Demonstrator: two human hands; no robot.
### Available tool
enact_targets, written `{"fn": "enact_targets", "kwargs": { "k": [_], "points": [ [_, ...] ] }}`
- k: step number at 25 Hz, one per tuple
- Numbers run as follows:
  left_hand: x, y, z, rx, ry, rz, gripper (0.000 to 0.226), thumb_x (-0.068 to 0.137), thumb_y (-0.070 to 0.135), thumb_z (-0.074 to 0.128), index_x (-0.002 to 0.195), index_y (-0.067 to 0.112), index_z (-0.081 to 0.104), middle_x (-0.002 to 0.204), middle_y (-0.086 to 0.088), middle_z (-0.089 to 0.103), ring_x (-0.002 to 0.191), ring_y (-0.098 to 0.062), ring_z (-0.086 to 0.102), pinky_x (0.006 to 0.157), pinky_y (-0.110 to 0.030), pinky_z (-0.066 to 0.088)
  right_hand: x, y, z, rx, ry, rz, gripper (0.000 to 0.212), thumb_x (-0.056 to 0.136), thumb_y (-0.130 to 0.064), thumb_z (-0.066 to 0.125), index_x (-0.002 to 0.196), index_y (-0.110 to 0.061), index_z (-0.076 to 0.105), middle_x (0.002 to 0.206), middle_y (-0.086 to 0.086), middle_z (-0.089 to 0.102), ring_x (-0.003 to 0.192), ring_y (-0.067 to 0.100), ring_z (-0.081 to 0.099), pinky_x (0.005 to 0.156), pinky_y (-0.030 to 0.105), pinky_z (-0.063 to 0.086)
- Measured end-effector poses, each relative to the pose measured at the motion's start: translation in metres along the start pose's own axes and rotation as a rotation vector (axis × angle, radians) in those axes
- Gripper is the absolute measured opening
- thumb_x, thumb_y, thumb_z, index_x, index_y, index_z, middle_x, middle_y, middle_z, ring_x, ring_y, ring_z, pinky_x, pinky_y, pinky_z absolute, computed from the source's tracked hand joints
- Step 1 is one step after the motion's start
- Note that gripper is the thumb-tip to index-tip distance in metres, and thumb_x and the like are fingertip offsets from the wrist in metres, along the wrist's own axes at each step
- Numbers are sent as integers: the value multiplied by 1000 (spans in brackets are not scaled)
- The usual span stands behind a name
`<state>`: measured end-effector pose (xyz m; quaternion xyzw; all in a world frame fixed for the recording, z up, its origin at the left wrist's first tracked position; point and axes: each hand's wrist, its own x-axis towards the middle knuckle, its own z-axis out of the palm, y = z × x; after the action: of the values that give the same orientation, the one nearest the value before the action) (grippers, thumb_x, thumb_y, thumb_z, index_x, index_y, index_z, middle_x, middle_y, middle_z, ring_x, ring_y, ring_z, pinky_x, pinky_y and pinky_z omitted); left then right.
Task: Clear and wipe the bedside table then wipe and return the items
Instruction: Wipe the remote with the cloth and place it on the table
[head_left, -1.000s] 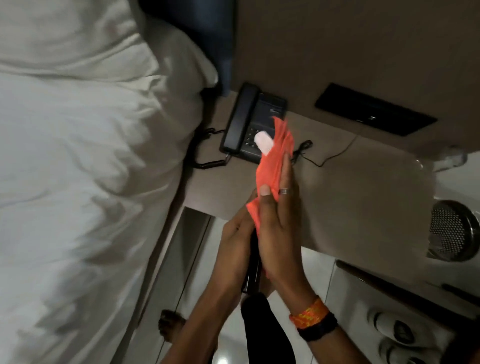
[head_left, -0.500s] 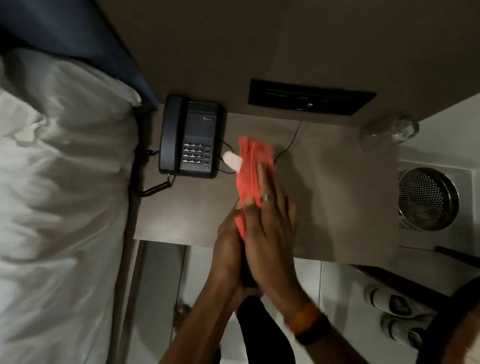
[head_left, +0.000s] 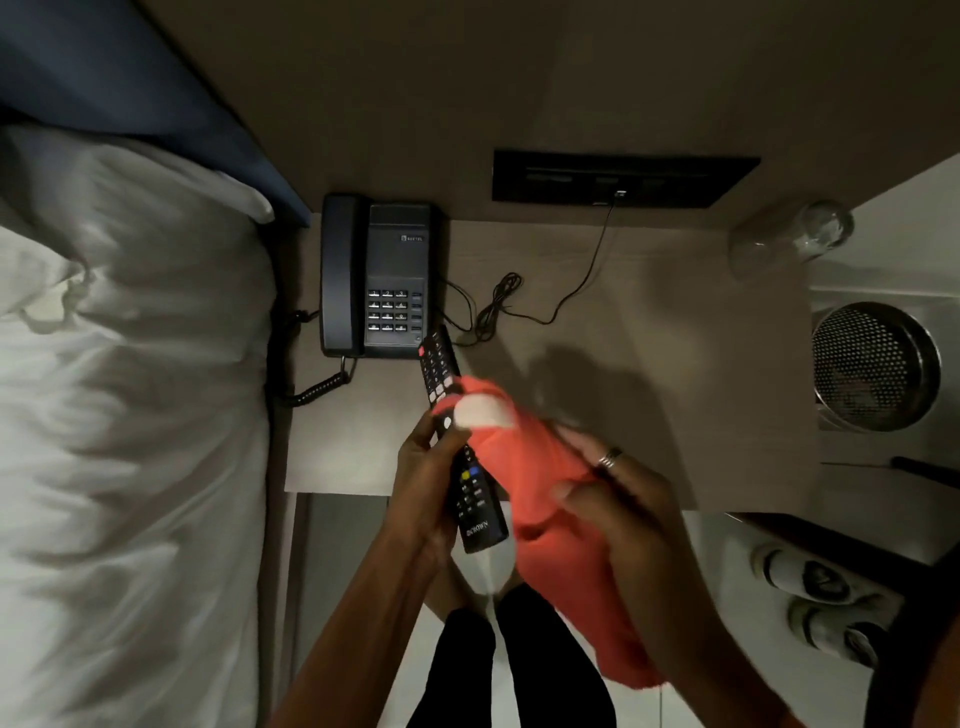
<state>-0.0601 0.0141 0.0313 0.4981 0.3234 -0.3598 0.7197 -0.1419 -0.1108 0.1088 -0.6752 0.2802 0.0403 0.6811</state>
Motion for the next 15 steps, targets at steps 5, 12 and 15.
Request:
{"fn": "enact_targets", "kwargs": {
  "k": [5, 12, 15],
  "points": [
    [-14, 7, -6, -135, -27, -124, 31, 100, 30, 48, 100, 6, 68, 71, -9, 73, 55, -19, 70, 48, -25, 58, 13, 4, 38, -551, 54, -151, 59, 91, -45, 40, 149, -36, 45, 150, -8, 52, 129, 9, 49, 102, 22, 47],
    [-29, 13, -15, -106, -167, -102, 43, 92, 31, 53, 133, 22, 63, 111, -10, 75, 86, -24, 75, 75, -36, 61, 77, 28, 72, -922, 40, -166, 62, 99, -36, 26, 160, -34, 15, 170, -4, 13, 140, 28, 28, 113, 44, 38],
    [-30, 13, -28, -102, -186, -73, 39, 97, 27, 49, 133, 25, 63, 116, -8, 74, 86, -20, 73, 71, -34, 61, 107, 14, 74, -910, 75, -153, 56, 101, -31, 32, 157, -31, 27, 163, -4, 32, 134, 28, 35, 108, 46, 42]
  ]
}}
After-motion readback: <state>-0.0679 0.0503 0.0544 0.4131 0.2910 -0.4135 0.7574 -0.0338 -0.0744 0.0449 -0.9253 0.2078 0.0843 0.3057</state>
